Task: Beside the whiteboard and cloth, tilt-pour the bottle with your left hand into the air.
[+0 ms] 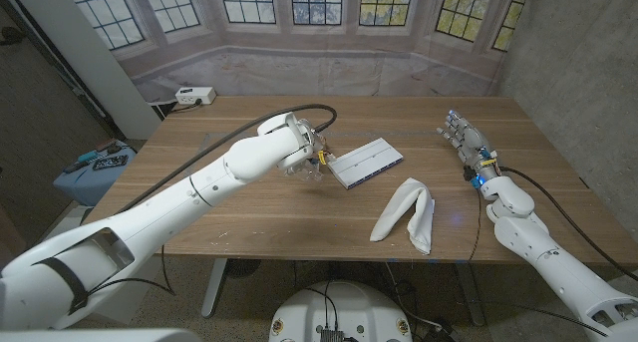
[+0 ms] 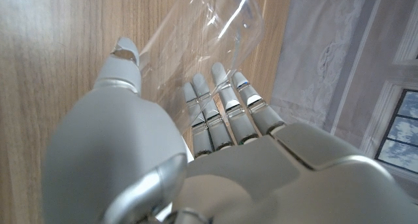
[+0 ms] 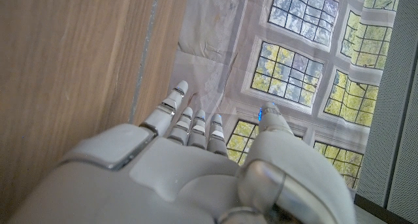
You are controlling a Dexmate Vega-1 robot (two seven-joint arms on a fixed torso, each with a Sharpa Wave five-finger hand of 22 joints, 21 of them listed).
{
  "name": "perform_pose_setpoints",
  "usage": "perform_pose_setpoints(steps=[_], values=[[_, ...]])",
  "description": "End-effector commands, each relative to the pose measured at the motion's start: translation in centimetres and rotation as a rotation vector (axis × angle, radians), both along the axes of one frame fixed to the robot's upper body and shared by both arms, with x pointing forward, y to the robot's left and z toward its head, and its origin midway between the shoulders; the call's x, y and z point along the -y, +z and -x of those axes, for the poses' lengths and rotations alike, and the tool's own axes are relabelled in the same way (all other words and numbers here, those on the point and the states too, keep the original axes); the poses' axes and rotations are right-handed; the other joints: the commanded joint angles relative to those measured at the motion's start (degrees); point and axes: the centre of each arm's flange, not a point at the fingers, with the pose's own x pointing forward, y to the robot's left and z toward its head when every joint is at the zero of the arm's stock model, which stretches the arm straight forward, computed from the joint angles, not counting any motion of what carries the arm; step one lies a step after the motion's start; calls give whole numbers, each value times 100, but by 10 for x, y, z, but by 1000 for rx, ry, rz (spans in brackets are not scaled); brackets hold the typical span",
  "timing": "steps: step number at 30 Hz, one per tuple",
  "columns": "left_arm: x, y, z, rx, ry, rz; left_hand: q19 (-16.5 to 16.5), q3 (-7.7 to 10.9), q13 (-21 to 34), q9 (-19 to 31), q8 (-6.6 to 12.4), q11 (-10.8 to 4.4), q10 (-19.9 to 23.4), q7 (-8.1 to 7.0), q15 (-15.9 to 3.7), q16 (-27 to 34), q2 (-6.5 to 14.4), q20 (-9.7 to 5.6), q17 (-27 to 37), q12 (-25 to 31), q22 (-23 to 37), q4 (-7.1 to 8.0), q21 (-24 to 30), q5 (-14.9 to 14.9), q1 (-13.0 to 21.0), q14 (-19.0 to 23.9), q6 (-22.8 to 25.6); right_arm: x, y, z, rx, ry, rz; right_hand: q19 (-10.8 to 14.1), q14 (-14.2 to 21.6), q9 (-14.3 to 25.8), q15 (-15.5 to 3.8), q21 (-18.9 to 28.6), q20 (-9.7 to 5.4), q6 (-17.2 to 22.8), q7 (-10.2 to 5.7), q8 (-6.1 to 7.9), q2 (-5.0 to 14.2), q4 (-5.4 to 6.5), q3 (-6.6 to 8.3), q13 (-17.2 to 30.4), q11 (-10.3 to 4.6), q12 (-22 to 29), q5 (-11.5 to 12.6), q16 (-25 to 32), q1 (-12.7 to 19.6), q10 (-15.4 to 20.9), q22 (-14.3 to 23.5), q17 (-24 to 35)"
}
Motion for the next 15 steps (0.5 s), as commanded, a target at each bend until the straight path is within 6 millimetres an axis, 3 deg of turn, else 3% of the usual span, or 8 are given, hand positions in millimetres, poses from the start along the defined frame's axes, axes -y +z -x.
perform_pose_setpoints(steps=[1, 15], values=[[10, 0, 0, 46, -33, 121, 40, 169, 515, 22, 734, -335, 415, 164, -389, 26, 982, 24, 43, 30, 7, 132, 16, 27, 682, 442, 1018, -3, -2, 0, -7, 1, 7, 51, 51, 10, -8, 2, -28, 42, 10, 23, -24, 12, 14, 27, -27, 10, 28, 38, 48, 42, 9, 7], [20, 0, 4, 76, -65, 260, 56, 173, 547, 16, 759, -304, 432, 176, -375, 29, 971, 46, 68, 24, 10, 132, 22, 35, 687, 490, 1008, -7, 1, -1, -17, 6, 29, 55, 53, 10, -3, 3, -23, 46, 20, 24, -23, 11, 13, 27, -7, 11, 28, 38, 50, 47, 9, 7]])
